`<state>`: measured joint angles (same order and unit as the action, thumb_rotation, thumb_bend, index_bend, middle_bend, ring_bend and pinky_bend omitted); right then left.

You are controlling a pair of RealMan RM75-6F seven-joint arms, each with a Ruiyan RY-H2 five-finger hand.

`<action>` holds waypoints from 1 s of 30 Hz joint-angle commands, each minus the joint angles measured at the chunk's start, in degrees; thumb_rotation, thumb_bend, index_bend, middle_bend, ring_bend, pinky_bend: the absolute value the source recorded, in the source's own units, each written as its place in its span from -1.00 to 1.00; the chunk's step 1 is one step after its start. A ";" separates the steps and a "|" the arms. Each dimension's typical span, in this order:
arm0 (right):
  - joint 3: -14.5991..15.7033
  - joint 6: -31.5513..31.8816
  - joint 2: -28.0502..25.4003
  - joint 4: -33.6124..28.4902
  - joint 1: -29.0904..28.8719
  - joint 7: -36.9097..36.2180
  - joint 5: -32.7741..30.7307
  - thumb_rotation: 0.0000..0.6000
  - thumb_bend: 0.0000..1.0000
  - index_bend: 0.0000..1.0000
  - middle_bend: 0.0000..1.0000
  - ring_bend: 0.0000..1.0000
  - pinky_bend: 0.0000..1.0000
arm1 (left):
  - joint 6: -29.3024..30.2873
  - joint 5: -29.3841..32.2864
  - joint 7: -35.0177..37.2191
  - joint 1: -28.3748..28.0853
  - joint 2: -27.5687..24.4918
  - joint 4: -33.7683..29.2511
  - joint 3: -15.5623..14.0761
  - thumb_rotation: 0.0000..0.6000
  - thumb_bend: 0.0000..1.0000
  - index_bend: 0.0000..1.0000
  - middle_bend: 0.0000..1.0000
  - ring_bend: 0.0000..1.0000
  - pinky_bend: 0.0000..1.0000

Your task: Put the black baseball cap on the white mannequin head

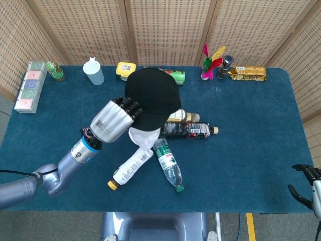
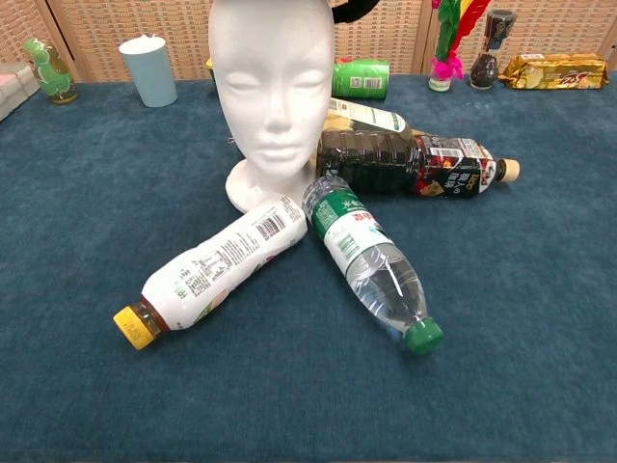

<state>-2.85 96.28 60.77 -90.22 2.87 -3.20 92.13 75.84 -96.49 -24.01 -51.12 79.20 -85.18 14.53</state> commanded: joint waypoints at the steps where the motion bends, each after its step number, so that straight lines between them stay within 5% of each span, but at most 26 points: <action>1: -0.02 -0.08 0.08 0.04 -0.06 -0.03 0.03 1.00 -0.49 -0.34 -0.20 -0.12 -0.05 | 0.02 -0.66 -0.66 0.49 -0.13 -0.28 -0.90 1.00 -0.15 0.58 0.24 0.15 0.58; 19: -0.04 -0.37 0.59 0.67 -0.05 -0.32 -0.29 1.00 -0.48 -0.34 -0.20 -0.12 -0.05 | 1.36 -2.51 -5.28 4.94 1.35 -3.07 -5.66 1.00 -0.24 0.57 0.24 0.13 0.48; 26: -0.18 -0.01 0.86 1.07 -0.10 -0.68 0.00 1.00 -0.48 -0.34 -0.20 -0.12 -0.05 | -2.56 2.86 -13.71 7.74 -1.89 -11.28 -6.54 1.00 -0.68 -0.15 -0.28 -0.39 0.21; 30: -0.28 0.58 1.03 1.40 -0.04 -1.26 0.37 1.00 -0.49 -0.34 -0.19 -0.12 -0.05 | -4.37 5.74 -18.98 8.98 -3.51 -15.69 -7.01 1.00 -0.76 -0.40 -0.47 -0.57 0.07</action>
<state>-3.12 96.84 61.78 -88.84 2.82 -4.43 92.47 72.87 -92.69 -40.36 -43.20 76.96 -98.45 7.95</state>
